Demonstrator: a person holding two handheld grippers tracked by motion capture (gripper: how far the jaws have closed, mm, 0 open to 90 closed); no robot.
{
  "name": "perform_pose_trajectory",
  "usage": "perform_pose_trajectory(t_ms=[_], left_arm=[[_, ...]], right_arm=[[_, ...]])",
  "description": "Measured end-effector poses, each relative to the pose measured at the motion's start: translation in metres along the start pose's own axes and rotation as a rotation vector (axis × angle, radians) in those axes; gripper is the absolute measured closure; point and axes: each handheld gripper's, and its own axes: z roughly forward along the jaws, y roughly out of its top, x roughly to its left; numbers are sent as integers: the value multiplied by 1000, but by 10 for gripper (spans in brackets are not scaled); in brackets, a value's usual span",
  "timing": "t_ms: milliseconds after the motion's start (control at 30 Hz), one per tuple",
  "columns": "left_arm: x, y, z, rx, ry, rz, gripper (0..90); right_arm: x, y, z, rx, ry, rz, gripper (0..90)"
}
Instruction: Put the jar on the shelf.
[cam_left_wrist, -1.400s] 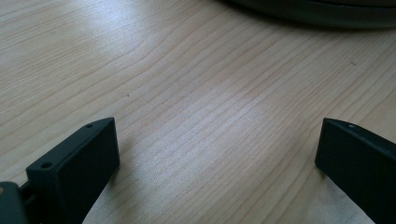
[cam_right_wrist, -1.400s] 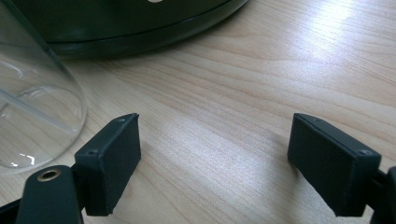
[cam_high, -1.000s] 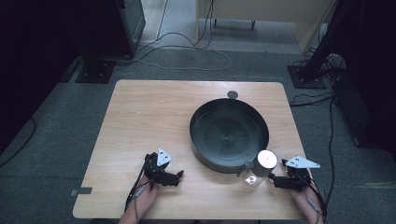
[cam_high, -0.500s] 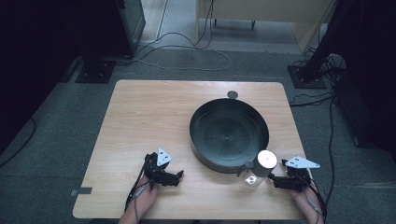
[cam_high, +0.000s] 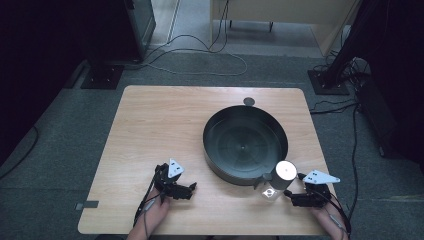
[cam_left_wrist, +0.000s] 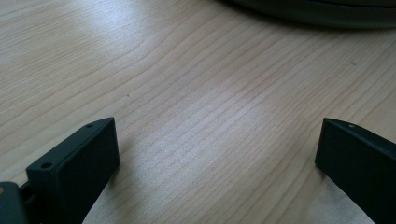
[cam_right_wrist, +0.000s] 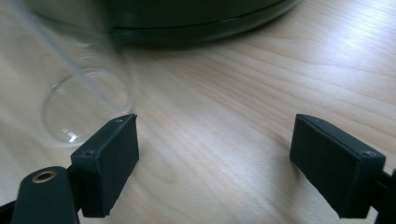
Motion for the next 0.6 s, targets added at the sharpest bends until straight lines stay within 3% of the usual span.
perform_pose_trajectory(t_ms=[100,433,600], left_arm=[[0,0,0,0,0,0,0],[0,0,0,0,0,0,0],[0,0,0,0,0,0,0]], right_arm=[[3,0,-1,2,33,-12,152],[9,3,-7,1,69,-48,152],[17,7,-10,-1,137,-62,152]])
